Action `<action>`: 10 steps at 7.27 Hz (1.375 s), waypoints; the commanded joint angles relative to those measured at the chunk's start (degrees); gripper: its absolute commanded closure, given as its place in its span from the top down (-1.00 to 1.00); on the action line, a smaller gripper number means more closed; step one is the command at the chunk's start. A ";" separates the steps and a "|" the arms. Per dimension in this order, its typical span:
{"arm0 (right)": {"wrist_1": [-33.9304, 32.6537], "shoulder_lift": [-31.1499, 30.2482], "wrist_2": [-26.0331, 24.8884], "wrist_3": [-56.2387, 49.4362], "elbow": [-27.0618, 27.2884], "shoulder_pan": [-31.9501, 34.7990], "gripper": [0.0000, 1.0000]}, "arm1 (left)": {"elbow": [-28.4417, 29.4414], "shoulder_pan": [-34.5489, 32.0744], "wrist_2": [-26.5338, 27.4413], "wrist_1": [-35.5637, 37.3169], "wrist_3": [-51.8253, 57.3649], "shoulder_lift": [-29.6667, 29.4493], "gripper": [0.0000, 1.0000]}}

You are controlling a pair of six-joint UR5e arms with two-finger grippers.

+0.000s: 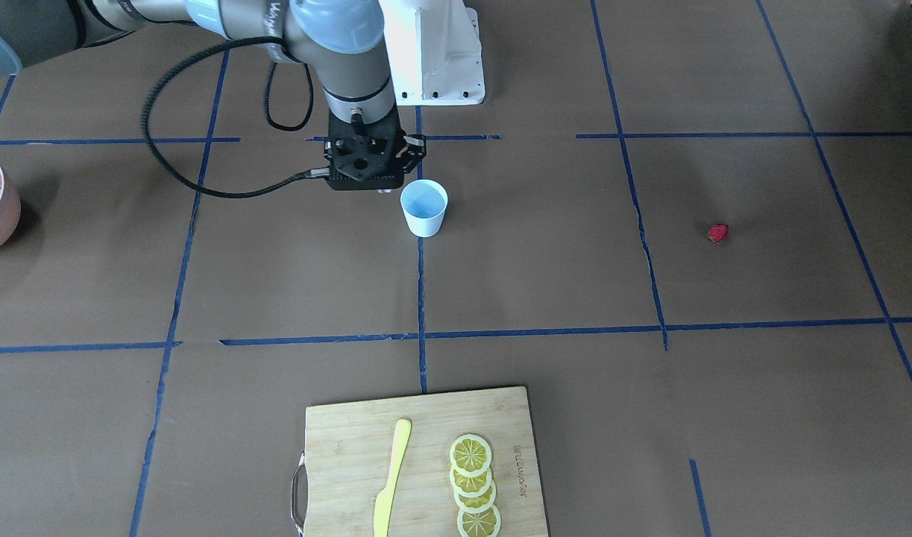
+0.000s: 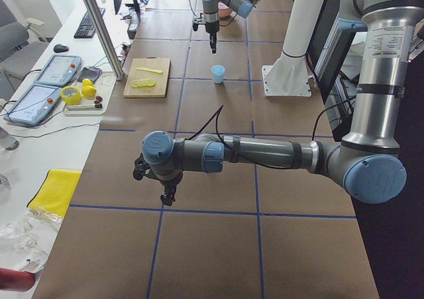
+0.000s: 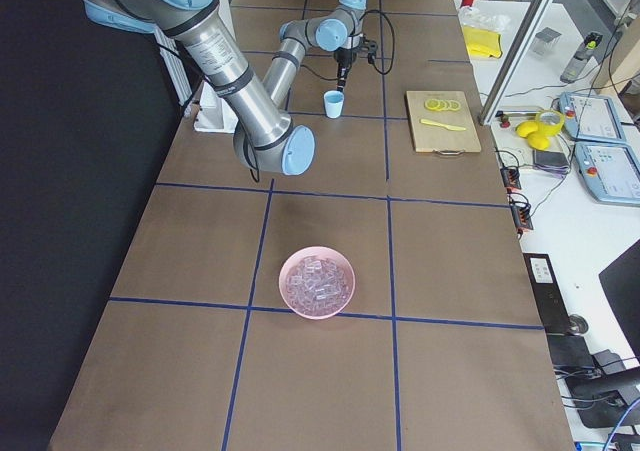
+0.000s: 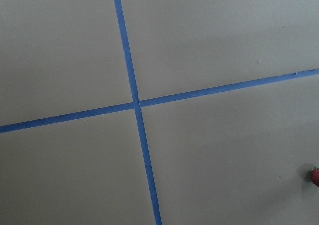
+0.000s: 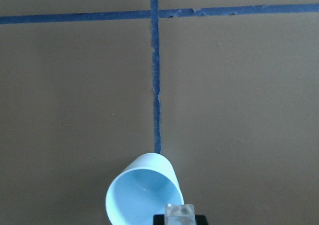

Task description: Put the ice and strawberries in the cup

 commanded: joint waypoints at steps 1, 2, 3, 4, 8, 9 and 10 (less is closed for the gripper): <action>2.35 1.69 -1.45 1.34 -3.80 -2.38 -1.00 | -0.20 0.13 1.33 0.03 0.00 -0.28 1.00; 2.26 1.17 -1.80 1.34 -3.80 -3.18 -1.00 | -0.20 0.13 1.33 0.03 0.00 -0.28 1.00; 2.18 0.99 -1.89 1.43 -3.98 -4.06 -1.00 | -0.29 0.13 1.33 0.03 -0.09 -0.28 1.00; 2.18 1.07 -1.98 1.43 -4.07 -4.24 -1.00 | -0.29 0.13 1.25 0.03 -0.09 -0.20 1.00; 2.44 1.16 -2.85 1.43 -4.77 -4.15 -0.85 | -0.20 0.13 1.25 0.03 0.00 -0.02 1.00; 2.53 1.16 -2.86 1.43 -4.77 -4.15 -0.17 | -0.20 0.13 1.33 0.03 0.00 -0.11 1.00; 2.61 1.16 -2.86 1.43 -4.77 -4.15 0.15 | -0.20 0.13 1.33 0.03 0.00 -0.11 1.00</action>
